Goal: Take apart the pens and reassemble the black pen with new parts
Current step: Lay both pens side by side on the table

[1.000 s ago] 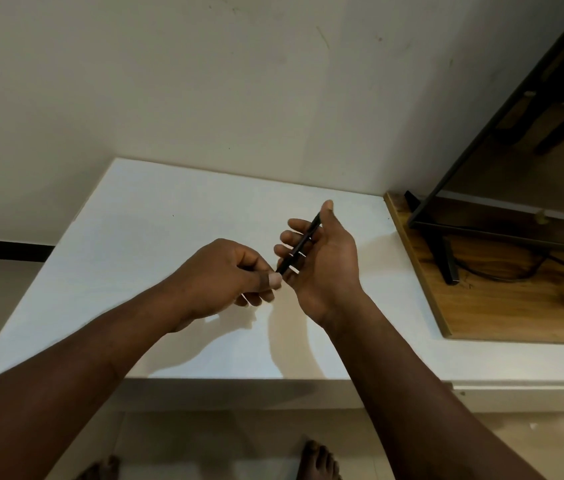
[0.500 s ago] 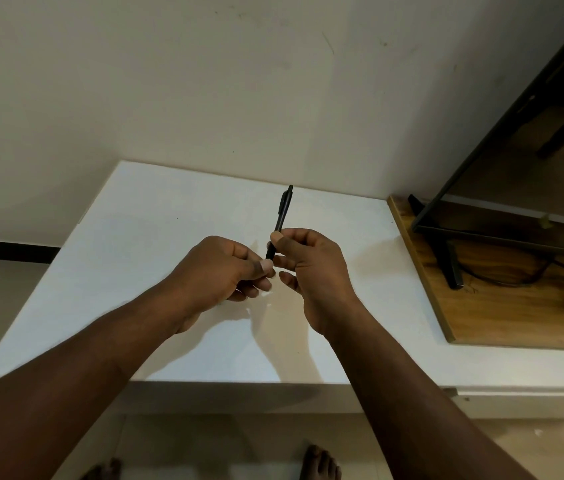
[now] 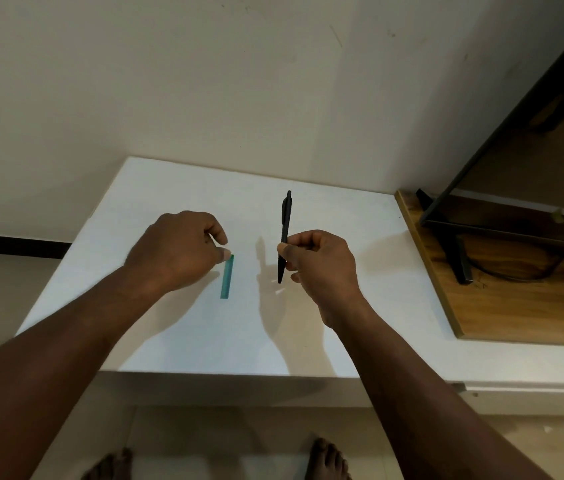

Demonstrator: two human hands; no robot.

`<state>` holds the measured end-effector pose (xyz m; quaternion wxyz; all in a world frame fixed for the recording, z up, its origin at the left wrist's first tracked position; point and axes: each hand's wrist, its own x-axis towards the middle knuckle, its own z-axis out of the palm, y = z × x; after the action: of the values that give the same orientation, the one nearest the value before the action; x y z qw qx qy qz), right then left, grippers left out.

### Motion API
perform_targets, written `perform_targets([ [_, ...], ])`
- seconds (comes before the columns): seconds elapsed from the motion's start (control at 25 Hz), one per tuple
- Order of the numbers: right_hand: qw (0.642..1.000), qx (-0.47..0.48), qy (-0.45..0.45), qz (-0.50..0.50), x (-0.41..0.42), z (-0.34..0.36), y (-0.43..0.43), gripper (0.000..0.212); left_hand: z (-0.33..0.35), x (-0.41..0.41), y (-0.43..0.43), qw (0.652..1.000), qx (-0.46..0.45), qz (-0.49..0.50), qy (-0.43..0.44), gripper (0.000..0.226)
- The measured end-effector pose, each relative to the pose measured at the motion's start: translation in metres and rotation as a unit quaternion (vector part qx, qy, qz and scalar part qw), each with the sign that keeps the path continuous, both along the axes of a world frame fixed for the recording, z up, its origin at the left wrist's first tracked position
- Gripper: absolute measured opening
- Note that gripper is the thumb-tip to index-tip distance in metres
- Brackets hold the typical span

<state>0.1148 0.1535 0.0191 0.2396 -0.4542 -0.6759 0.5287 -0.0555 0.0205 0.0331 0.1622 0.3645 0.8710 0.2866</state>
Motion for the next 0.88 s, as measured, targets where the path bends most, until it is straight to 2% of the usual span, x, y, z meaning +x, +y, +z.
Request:
perform_targets([
  [0.16,0.994,0.045,-0.092,0.038,-0.001,-0.010,-0.003,0.007,-0.007,-0.009,-0.004,0.995,-0.074,-0.057,0.019,0.059],
  [0.24,0.989,0.056,-0.128,0.057,-0.002,-0.013,-0.006,0.009,-0.013,-0.009,-0.003,0.986,-0.126,-0.100,0.055,0.083],
  [0.32,0.984,0.055,-0.154,0.065,-0.001,-0.015,-0.007,0.012,-0.019,-0.007,-0.002,0.973,-0.165,-0.128,0.095,0.098],
  [0.64,0.976,0.075,-0.190,0.073,-0.002,-0.020,-0.008,0.008,-0.025,0.003,0.005,0.965,-0.144,-0.144,0.166,0.084],
  [0.88,0.968,0.111,-0.209,0.079,-0.003,-0.023,-0.010,0.008,-0.030,0.006,0.008,0.965,-0.129,-0.139,0.182,0.085],
])
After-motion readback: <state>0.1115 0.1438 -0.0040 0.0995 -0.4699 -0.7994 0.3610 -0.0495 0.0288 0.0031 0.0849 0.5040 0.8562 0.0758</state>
